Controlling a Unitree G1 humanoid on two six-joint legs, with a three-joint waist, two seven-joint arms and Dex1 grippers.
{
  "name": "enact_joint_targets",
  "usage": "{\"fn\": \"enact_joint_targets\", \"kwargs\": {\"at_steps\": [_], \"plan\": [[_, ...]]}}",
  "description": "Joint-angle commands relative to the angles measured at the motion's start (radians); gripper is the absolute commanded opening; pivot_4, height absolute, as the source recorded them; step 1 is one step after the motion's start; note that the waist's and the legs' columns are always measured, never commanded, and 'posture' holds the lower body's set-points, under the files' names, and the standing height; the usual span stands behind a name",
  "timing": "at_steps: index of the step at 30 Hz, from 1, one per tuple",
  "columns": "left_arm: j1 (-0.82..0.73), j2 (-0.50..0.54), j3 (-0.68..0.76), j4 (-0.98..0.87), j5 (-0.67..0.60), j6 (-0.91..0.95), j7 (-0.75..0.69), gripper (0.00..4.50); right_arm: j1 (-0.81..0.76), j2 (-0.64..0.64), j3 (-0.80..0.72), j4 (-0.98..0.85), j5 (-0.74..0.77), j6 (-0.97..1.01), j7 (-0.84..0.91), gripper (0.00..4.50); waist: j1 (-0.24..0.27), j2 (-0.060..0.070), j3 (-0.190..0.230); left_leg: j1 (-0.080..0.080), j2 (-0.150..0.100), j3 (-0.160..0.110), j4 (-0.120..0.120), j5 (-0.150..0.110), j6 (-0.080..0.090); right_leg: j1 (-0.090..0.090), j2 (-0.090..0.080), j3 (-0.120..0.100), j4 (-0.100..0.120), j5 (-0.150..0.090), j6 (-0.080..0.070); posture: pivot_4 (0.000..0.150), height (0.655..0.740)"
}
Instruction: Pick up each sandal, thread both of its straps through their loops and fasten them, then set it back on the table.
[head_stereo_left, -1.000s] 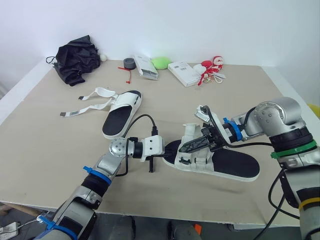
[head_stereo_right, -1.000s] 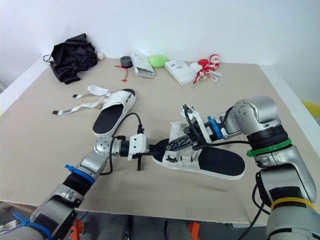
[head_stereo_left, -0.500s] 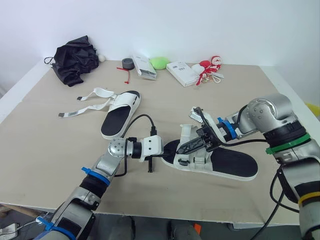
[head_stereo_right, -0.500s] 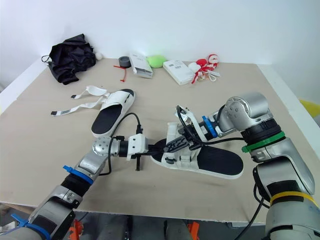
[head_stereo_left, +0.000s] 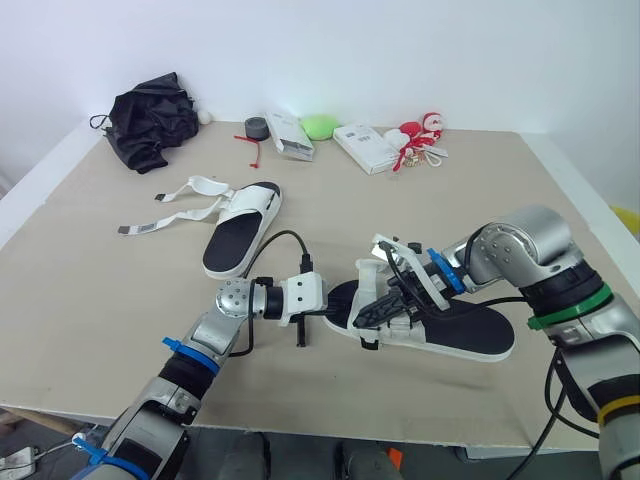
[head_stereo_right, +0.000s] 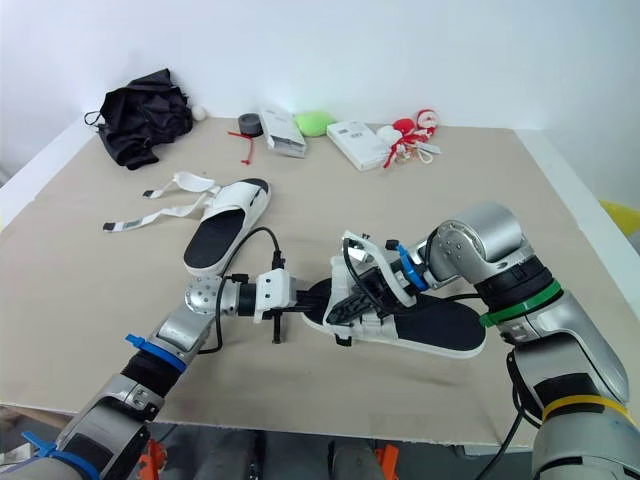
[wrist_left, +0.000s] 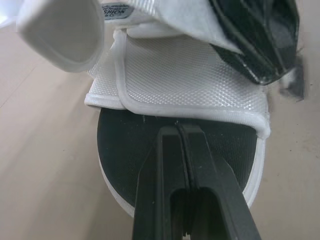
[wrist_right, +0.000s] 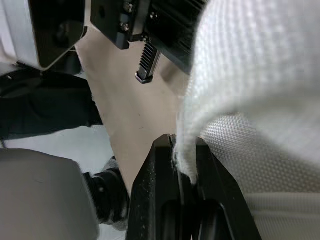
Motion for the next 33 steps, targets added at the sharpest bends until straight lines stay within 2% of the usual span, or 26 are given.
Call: {"fn": "enact_joint_targets", "kwargs": {"at_steps": [1,2,3,4,5,6,12,15,19,22,26,33], "plan": [[0.035,0.015,-0.053,0.065,0.042,0.035,-0.026,0.00,0.079,-0.024,0.014,-0.098,-0.030,-0.027,0.012,0.57,0.000,-0.001,-0.001,0.001,0.000,0.000,0.000,0.000,0.000,0.001,0.000,0.000,0.000,0.000,0.000,0.150,0.7380],[0.032,0.014,-0.053,0.069,0.043,0.033,-0.026,0.00,0.087,-0.030,0.005,-0.110,-0.031,-0.033,0.021,0.79,0.000,-0.001,-0.001,0.002,0.000,0.000,0.000,0.000,0.000,0.003,0.000,0.000,0.000,-0.001,0.000,0.150,0.7380],[0.029,0.012,-0.054,0.073,0.043,0.031,-0.026,0.00,0.090,-0.038,-0.013,-0.119,-0.029,-0.038,0.035,1.55,0.000,-0.001,-0.001,0.005,0.000,0.000,-0.001,-0.001,0.000,0.005,0.000,0.000,0.000,-0.002,-0.001,0.150,0.7380],[0.026,0.011,-0.056,0.077,0.044,0.028,-0.028,0.00,0.087,-0.048,-0.035,-0.128,-0.024,-0.041,0.048,1.71,0.000,-0.001,-0.001,0.005,0.000,0.000,-0.001,-0.001,0.000,0.006,0.000,0.000,0.000,-0.002,-0.001,0.150,0.7380],[0.022,0.009,-0.057,0.082,0.044,0.025,-0.030,0.00,0.075,-0.061,-0.065,-0.133,-0.006,-0.029,0.065,2.09,0.000,-0.001,-0.001,0.006,0.000,0.000,-0.001,-0.001,0.000,0.006,0.000,0.000,0.000,-0.002,-0.001,0.150,0.7380],[0.016,0.006,-0.058,0.091,0.045,0.021,-0.031,0.00,0.065,-0.068,-0.096,-0.129,0.005,-0.020,0.074,2.74,0.001,-0.001,-0.001,0.006,0.000,0.000,-0.001,-0.001,0.000,0.006,0.000,0.000,0.000,-0.002,-0.001,0.150,0.7380],[-0.029,-0.010,-0.063,0.146,0.048,-0.007,-0.044,0.00,0.088,-0.142,-0.305,-0.200,0.071,-0.016,0.099,2.74,0.002,-0.001,-0.001,0.004,-0.002,0.000,0.001,-0.001,0.000,0.006,-0.003,0.000,-0.001,-0.002,0.001,0.150,0.7380],[-0.053,-0.020,-0.063,0.176,0.049,-0.025,-0.053,0.00,0.197,-0.204,-0.408,-0.374,0.097,-0.025,0.060,2.74,0.003,-0.001,-0.001,0.005,-0.002,0.001,0.001,-0.001,0.000,0.006,-0.003,0.000,-0.001,-0.002,0.001,0.150,0.7380],[-0.064,-0.026,-0.062,0.190,0.049,-0.034,-0.057,0.00,0.360,-0.215,-0.515,-0.558,0.096,0.006,-0.055,2.74,0.005,-0.001,0.000,0.005,-0.002,-0.001,0.001,-0.001,0.000,0.008,-0.003,-0.002,-0.001,-0.005,0.005,0.150,0.7380],[-0.068,-0.028,-0.063,0.201,0.049,-0.044,-0.063,0.00,0.478,-0.151,-0.606,-0.675,0.120,0.040,-0.150,2.74,0.005,-0.001,0.000,0.006,-0.002,0.001,0.002,0.000,-0.001,0.009,-0.004,0.000,-0.001,-0.005,0.009,0.150,0.7380],[-0.079,-0.031,-0.065,0.219,0.050,-0.056,-0.075,0.00,0.625,-0.015,-0.669,-0.761,0.043,0.074,-0.348,2.74,0.005,-0.004,-0.001,0.008,-0.002,0.001,0.003,0.000,-0.001,0.012,-0.003,0.001,-0.002,-0.005,0.009,0.150,0.7380],[-0.101,-0.037,-0.062,0.239,0.049,-0.068,-0.084,0.00,0.682,0.070,-0.674,-0.780,0.001,0.080,-0.457,2.74,0.005,-0.004,0.000,0.008,-0.003,0.002,0.003,0.000,-0.001,0.012,-0.005,0.002,-0.003,-0.005,0.009,0.150,0.7380]]}}
